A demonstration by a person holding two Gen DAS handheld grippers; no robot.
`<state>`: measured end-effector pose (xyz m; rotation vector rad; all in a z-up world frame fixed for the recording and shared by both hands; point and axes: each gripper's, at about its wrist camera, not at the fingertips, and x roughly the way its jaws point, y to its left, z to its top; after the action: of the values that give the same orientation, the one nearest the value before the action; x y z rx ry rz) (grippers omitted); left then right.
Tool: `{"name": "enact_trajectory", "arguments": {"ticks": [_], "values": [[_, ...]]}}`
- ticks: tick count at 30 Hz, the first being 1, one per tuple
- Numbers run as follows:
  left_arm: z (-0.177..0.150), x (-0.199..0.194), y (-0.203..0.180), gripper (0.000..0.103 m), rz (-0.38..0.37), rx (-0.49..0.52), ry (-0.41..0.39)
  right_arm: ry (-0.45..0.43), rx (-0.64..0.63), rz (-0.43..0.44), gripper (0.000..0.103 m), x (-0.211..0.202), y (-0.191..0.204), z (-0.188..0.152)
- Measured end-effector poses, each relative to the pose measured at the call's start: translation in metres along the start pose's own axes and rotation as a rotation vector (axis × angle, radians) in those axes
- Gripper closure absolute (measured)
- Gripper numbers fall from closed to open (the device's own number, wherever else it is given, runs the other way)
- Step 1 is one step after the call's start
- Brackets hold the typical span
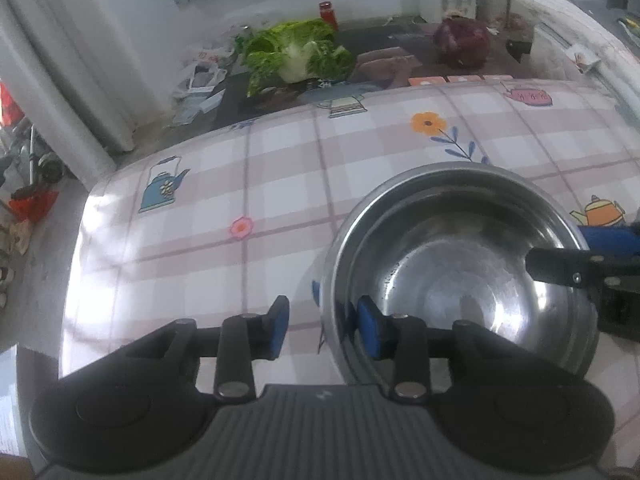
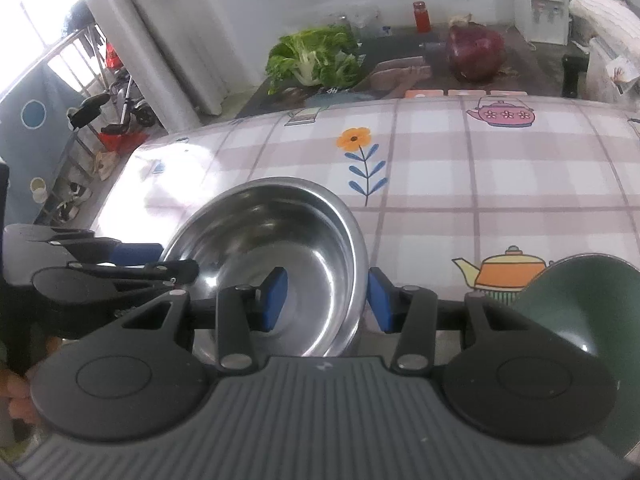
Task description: Organize plates and bowls
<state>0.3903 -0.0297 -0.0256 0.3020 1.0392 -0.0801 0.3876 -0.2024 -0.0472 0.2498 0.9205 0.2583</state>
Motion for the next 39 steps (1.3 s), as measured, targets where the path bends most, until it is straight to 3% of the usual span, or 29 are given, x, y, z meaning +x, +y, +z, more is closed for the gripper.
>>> {"name": "enact_trajectory", "arguments": {"ticks": [8,19,24,31,39], "values": [[-0.002,-0.046,-0.003,0.040,0.015,0.025,-0.110,-0.101,0.079,0.010,0.057,-0.059,-0.020,-0.003],[-0.013,-0.109,-0.061,0.037,-0.237,0.066,-0.192,-0.209,0.143,-0.052,0.054,-0.160,-0.062,-0.045],[-0.024,-0.123,-0.105,0.037,-0.289,0.131,-0.215,-0.221,0.159,-0.117,0.054,-0.189,-0.085,-0.071],[-0.025,-0.112,-0.151,0.038,-0.337,0.163,-0.215,-0.237,0.242,-0.203,0.054,-0.200,-0.136,-0.086],[-0.003,-0.078,-0.173,0.052,-0.353,0.126,-0.147,-0.204,0.295,-0.180,0.054,-0.166,-0.165,-0.077]]}}
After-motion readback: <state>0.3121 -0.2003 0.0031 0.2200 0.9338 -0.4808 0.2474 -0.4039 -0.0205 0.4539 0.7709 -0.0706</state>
